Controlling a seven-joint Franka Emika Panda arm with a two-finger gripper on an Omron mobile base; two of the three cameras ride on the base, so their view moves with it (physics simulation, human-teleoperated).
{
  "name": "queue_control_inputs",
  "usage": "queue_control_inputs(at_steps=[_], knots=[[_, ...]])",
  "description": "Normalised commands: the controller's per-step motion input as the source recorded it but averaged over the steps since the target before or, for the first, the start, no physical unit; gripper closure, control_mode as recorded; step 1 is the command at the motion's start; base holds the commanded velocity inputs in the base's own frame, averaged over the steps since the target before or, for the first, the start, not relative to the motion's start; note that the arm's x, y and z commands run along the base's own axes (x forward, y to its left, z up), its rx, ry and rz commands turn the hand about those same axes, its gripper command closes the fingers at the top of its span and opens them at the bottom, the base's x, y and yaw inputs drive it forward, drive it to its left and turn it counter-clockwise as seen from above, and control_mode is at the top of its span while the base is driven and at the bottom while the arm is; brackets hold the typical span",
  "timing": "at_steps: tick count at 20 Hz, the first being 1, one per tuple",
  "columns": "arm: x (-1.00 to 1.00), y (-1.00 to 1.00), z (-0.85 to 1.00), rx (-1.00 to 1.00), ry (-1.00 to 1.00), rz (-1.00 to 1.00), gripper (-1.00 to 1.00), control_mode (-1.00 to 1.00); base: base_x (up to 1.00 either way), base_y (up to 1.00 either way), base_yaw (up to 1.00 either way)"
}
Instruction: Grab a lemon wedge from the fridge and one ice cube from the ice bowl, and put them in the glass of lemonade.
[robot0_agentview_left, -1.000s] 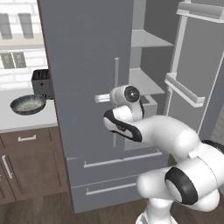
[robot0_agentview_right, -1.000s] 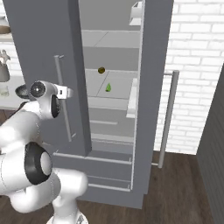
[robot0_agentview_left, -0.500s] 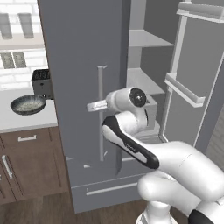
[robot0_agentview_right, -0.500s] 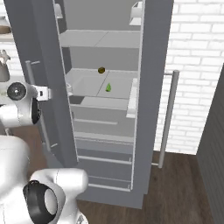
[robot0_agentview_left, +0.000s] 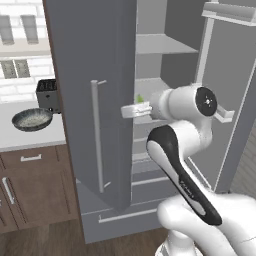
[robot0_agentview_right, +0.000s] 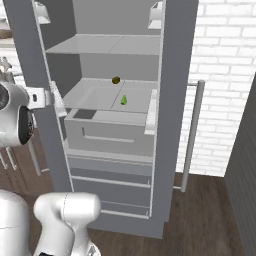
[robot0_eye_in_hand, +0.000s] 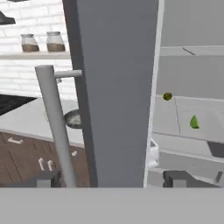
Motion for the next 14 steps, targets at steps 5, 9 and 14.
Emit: queue_control_inputs(at_steps=[5, 9, 14], knots=[[-0.22, -1.0, 0.75, 0.24, 0.04, 0.01, -1.0, -1.0, 0.0, 0.0, 0.0], [0.92, -0.39, 0.14, 0.15, 0.6, 0.18, -1.0, -1.0, 0.0, 0.0, 0.0], [0.82, 0.0, -0.04, 0.17, 0.56, 0.32, -1.0, -1.0, 0.0, 0.0, 0.0]])
